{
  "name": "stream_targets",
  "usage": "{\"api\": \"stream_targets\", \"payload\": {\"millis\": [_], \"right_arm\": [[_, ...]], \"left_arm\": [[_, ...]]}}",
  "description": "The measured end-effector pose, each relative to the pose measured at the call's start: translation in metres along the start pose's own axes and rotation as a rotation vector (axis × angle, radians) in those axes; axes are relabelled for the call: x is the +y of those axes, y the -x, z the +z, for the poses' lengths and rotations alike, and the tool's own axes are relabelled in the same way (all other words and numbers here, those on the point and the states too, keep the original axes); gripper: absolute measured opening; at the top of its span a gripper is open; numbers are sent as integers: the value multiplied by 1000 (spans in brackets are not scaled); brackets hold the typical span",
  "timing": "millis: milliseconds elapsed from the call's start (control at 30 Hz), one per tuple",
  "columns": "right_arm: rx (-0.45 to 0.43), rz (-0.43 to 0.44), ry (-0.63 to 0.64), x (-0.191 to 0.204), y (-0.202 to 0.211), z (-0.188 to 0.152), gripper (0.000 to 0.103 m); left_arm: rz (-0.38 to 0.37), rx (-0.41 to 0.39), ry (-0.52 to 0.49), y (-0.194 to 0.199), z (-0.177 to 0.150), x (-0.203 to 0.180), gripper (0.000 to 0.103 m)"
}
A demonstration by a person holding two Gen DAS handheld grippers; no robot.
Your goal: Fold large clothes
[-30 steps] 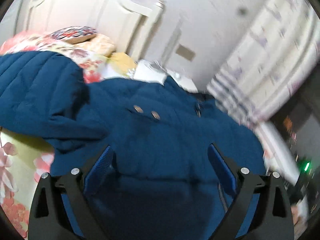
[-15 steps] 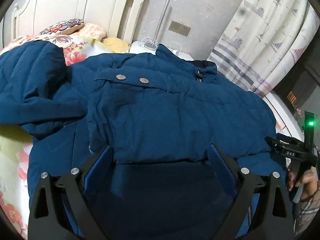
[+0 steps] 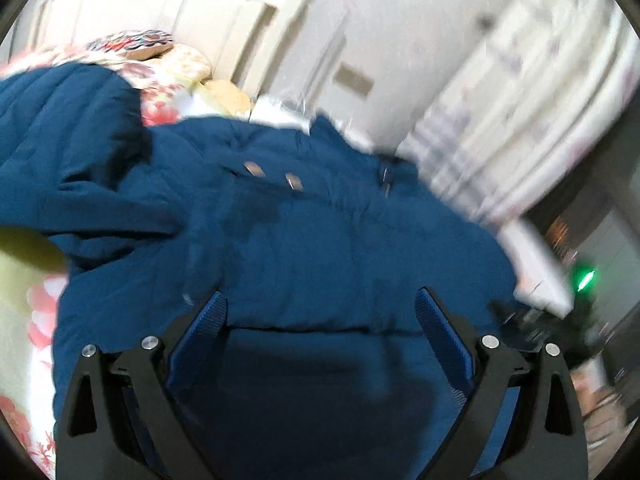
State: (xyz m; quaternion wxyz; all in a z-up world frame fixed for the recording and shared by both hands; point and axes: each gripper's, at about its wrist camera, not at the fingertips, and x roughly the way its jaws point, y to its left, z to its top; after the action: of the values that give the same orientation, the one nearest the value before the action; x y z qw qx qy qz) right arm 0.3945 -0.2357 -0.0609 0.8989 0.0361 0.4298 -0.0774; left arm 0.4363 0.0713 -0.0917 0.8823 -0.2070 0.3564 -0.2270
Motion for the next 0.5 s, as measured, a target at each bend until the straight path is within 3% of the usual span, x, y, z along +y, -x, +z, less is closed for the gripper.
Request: {"api": "stream_targets", "payload": {"millis": [100,200,233,267,300,367,400,500], "right_arm": [[-3,-10,8,1,-1,-1,101],[1,-14,11,1,-2,-1,101],[0,-15,11,1,-1,-1,101],[-1,-14,11,1,-1,-1,101],[-2,-12,10,1,-1,-1,101],[-2,-9,8,0,-2,0,101],[-2,-9,8,0,-2,-1,101],[-3,-12,12,0,-2,-1,101]], "left_arm": [[-64,-180,278,45,12,53,91],[-132,-365,658,96,7,134,91],[-168,-415,735,110,4,156,91],[-208,-461,767,123,5,173,91],[-195,-499,762,139,10,186,91],[-51,-566,717,172,26,205,91],[-17,-591,716,181,31,213,91],[10,-574,809,189,49,261,91]]}}
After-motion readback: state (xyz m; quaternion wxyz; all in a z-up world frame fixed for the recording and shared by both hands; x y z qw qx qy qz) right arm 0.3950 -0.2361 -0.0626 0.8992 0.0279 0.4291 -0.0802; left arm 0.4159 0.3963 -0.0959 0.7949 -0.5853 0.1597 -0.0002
